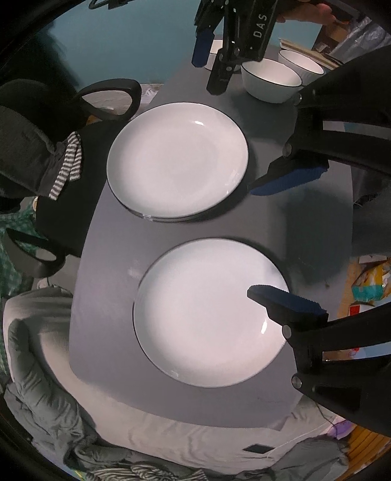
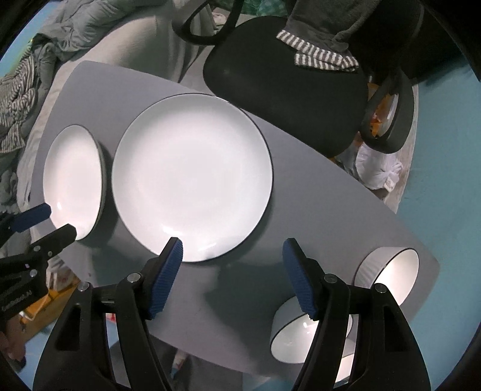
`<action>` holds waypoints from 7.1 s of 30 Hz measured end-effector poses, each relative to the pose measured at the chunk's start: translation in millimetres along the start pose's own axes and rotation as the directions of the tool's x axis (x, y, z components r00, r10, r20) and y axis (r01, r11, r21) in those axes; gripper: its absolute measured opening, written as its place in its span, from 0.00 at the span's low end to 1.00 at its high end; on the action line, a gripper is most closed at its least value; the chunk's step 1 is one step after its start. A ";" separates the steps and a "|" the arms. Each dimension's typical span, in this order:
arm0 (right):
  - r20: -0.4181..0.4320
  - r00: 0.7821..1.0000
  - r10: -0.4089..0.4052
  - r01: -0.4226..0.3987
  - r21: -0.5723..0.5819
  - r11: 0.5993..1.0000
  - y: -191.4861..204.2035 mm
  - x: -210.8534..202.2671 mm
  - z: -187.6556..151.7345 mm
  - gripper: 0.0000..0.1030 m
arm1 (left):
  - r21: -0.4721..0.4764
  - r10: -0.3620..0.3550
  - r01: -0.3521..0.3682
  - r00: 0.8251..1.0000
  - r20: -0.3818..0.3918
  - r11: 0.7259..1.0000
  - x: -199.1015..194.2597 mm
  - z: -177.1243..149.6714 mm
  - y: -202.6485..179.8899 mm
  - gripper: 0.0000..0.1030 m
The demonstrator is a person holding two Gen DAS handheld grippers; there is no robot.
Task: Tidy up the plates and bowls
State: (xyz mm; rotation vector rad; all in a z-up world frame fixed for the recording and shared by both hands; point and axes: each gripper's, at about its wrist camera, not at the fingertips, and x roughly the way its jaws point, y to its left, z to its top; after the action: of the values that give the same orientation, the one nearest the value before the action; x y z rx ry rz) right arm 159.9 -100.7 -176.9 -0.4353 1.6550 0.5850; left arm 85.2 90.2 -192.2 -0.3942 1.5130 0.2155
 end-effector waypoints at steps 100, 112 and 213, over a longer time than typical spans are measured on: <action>-0.100 0.975 0.199 -0.216 -0.211 0.953 150.6 88.6 92.5 0.12 | -0.369 -0.155 0.140 0.988 -0.011 0.919 69.0 -32.4 203.9 0.11; -0.089 0.980 0.179 -0.192 -0.176 0.966 150.4 86.2 86.4 0.12 | -0.359 -0.158 0.138 0.987 -0.027 0.923 68.8 -33.7 193.3 0.11; -0.106 0.983 0.152 -0.135 0.151 0.979 -60.5 38.4 69.9 0.37 | 0.073 0.024 -0.016 0.995 -0.100 0.997 58.3 72.1 -34.3 0.29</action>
State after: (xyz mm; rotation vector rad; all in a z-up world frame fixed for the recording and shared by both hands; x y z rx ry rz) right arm 244.6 -105.5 -230.1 -0.2502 1.8388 0.5505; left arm 168.0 80.2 -245.3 -0.3365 1.6202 0.1581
